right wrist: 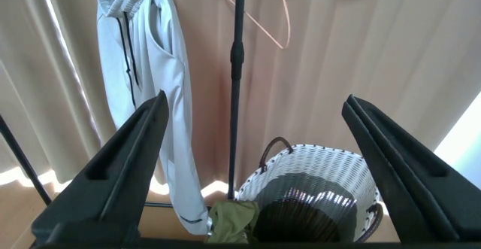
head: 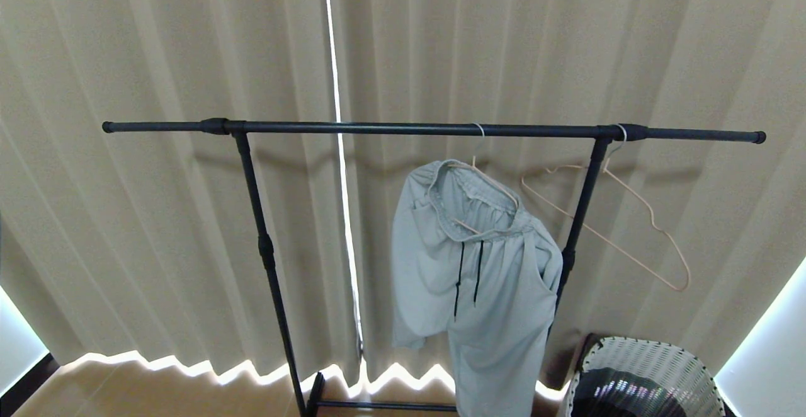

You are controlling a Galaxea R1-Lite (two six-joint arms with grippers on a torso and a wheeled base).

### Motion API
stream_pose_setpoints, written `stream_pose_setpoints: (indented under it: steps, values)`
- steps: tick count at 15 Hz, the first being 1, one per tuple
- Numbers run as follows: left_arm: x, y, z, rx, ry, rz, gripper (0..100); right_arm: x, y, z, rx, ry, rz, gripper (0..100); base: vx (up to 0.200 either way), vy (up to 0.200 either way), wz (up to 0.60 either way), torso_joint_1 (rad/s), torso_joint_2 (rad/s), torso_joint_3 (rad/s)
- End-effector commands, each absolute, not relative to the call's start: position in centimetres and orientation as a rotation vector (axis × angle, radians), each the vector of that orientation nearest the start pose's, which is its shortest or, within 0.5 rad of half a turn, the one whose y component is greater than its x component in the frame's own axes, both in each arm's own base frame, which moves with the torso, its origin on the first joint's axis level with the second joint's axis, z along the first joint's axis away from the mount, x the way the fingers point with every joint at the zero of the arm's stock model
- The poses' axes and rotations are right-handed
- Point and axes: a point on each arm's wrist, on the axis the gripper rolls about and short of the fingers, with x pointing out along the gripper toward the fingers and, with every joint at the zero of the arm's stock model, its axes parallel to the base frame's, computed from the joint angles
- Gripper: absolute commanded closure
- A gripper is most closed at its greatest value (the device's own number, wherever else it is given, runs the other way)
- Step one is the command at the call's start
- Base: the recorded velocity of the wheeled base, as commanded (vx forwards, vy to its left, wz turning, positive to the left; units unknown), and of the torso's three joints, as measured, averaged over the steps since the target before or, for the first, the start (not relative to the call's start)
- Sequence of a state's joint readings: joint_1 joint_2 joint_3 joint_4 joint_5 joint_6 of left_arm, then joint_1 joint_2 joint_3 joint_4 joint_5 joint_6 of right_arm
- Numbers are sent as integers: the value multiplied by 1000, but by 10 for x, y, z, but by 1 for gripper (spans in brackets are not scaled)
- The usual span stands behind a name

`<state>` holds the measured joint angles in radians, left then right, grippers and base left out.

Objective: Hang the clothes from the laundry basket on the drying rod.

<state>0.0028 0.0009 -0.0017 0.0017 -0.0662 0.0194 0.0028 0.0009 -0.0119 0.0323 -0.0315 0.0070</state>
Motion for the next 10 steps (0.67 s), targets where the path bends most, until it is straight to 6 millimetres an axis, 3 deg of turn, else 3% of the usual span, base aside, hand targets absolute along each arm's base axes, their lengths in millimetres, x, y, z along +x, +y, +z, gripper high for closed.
stream_pose_setpoints:
  steps: [1, 5, 10]
  values:
    - [-23, -2, 76, 18, -1, -63, 0, -24, -1, 76, 7, 20, -29, 0, 0, 0, 0, 0, 0, 0]
    - [-23, -2, 76, 18, -1, -63, 0, -24, -1, 76, 9, 20, -29, 0, 0, 0, 0, -45, 98, 50]
    - [-23, -2, 76, 17, -1, -61, 0, -24, -1, 76, 10, 18, -31, 0, 0, 0, 0, -214, 479, 255]
